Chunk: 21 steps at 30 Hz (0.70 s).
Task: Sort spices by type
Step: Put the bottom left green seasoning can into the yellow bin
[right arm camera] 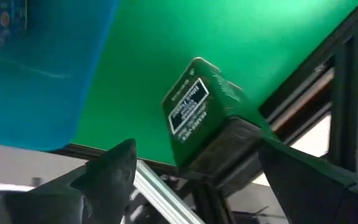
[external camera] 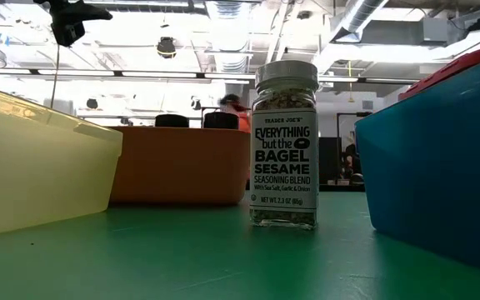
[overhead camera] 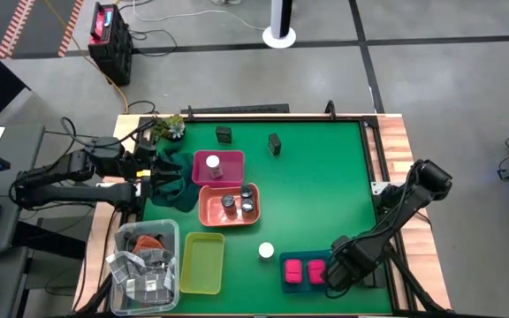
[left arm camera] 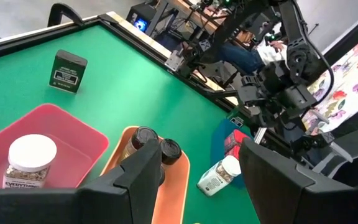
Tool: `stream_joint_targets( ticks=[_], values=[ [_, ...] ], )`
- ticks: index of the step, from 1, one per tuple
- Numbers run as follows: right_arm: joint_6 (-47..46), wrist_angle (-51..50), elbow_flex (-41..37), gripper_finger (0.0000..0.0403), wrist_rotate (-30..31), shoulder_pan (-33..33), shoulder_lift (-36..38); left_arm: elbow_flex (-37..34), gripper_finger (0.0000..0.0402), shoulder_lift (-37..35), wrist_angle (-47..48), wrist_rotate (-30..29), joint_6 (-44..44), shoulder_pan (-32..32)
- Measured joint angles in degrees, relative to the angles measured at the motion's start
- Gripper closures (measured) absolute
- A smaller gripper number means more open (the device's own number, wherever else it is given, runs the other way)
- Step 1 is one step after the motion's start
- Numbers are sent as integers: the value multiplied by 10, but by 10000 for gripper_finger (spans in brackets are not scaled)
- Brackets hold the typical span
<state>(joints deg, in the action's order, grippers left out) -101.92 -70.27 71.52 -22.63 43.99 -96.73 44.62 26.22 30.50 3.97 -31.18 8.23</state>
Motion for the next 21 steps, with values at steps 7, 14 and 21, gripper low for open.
stream_joint_targets(
  ticks=[7, 14, 21],
  values=[
    [-28, 5, -29, 48, 0, 10, 23, 0, 196, 0, 0, 0, -1, 0],
    [-53, 73, -57, 49, -4, 10, 24, 0, 196, 0, 0, -4, 1, 0],
    [-58, 85, -60, 49, 9, 10, 25, 0, 196, 0, 0, -4, 1, 0]
  ],
)
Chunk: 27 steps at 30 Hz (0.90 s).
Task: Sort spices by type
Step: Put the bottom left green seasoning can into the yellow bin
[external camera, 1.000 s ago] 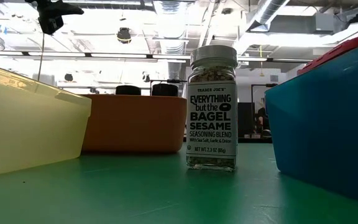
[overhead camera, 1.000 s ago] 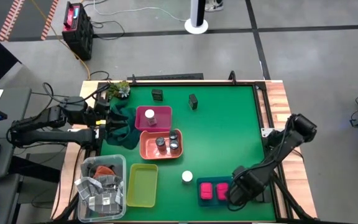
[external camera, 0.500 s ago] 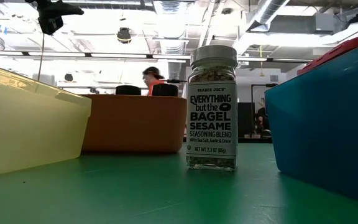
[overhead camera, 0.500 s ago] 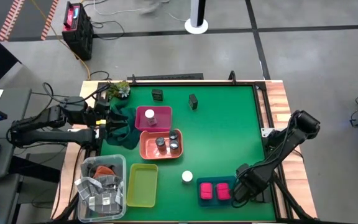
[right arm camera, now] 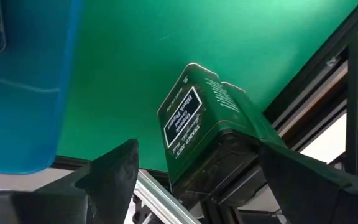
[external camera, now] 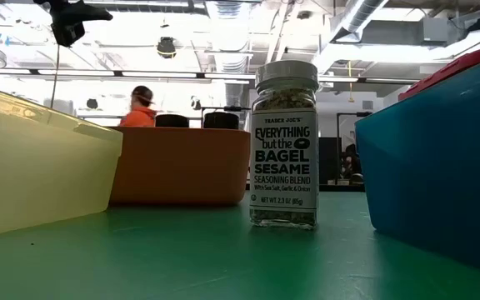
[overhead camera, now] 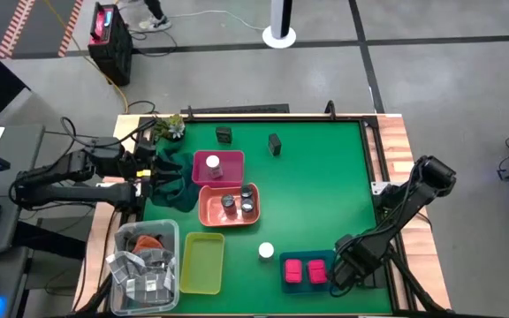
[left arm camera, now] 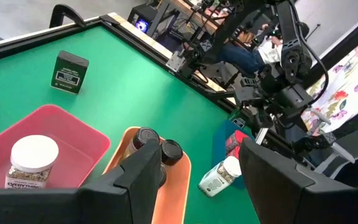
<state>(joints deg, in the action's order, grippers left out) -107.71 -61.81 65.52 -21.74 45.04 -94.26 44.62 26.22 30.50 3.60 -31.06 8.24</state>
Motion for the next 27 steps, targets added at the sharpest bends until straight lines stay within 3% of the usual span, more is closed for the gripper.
stream_joint_targets(
  ticks=[6, 15, 27],
  values=[
    [2, 15, 8, 49, 8, -2, 0, 0, 196, 0, 0, -2, 3, 0],
    [19, 2, 44, 49, 69, -10, -2, 0, 196, 0, -5, -13, 11, 0],
    [32, -53, 66, 49, 54, -7, -2, 0, 196, 0, -4, -13, 10, 0]
  ],
)
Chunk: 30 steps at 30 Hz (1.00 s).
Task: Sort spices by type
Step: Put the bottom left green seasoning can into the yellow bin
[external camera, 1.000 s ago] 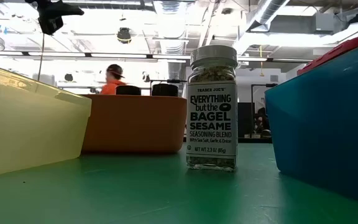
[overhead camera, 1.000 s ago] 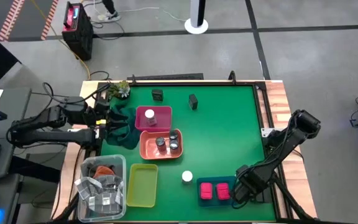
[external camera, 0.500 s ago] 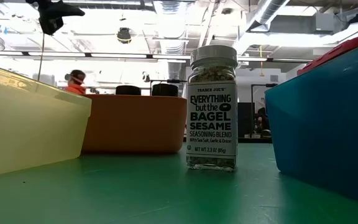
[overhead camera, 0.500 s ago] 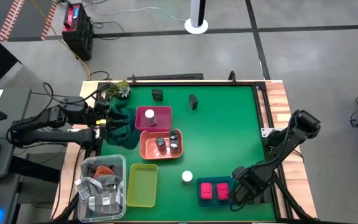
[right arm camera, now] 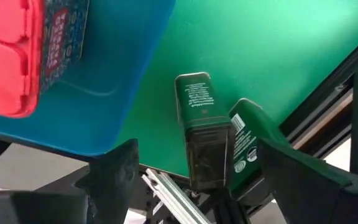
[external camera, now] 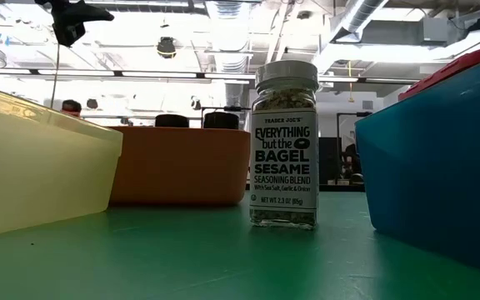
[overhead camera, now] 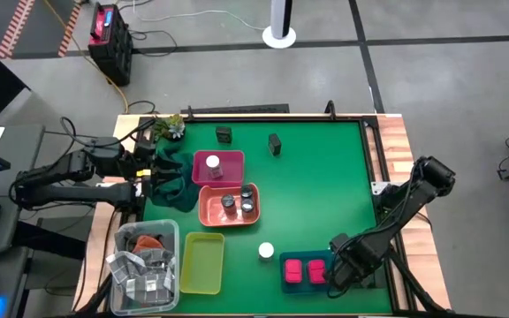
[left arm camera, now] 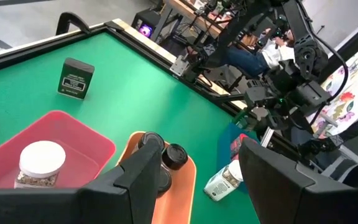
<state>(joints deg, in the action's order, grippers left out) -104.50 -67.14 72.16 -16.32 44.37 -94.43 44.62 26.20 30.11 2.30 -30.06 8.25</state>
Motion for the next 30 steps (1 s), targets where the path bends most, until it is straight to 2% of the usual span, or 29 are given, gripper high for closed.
stream_joint_targets(
  ticks=[7, 18, 24, 30],
  values=[
    [-14, 28, -23, 52, -7, 21, 0, 0, 196, 0, 0, 1, 0, 0],
    [8, 111, -83, 85, -7, 28, -1, 0, 196, 0, 4, 2, 3, 0],
    [17, 121, -105, 133, -11, 24, -1, 0, 196, 0, 11, 2, 2, 0],
    [25, 120, -106, 216, -14, 19, -1, 0, 196, 0, 19, 2, 2, 0]
  ],
)
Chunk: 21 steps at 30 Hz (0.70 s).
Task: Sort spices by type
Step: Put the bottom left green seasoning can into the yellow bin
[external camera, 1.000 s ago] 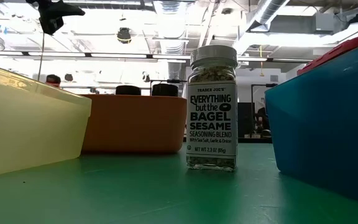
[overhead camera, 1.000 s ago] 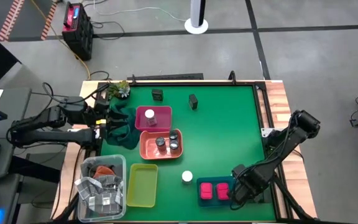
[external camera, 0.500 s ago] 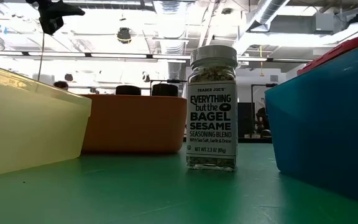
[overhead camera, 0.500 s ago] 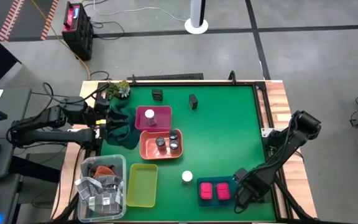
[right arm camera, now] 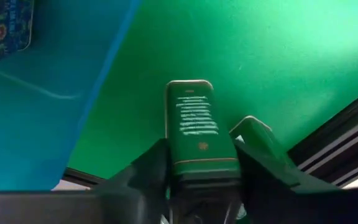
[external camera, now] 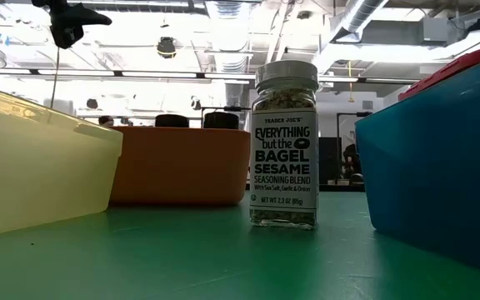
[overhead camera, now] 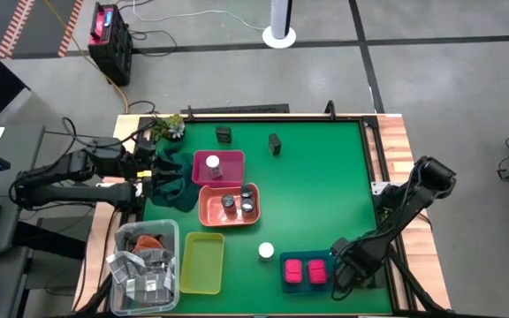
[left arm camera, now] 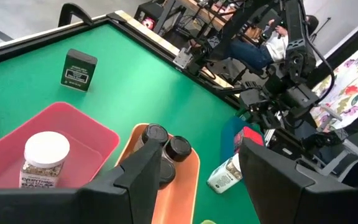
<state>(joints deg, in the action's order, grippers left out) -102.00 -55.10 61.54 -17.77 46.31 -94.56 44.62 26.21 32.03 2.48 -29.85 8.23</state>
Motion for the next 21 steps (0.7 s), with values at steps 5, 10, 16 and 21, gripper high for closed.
stream_joint_targets(
  ticks=[5, 10, 16, 21],
  values=[
    [13, -1, 10, 249, -1, -21, 0, 0, 196, 0, 2, 0, 0, 0],
    [62, -55, 57, 249, -1, -57, 0, 3, 196, 0, 7, 10, -2, 0],
    [116, -249, 145, 237, 0, -98, 0, 49, 196, 0, 19, 20, 41, 0],
    [173, -324, 197, 243, 12, -143, 2, 83, 196, 1, 32, 19, 80, 0]
  ],
)
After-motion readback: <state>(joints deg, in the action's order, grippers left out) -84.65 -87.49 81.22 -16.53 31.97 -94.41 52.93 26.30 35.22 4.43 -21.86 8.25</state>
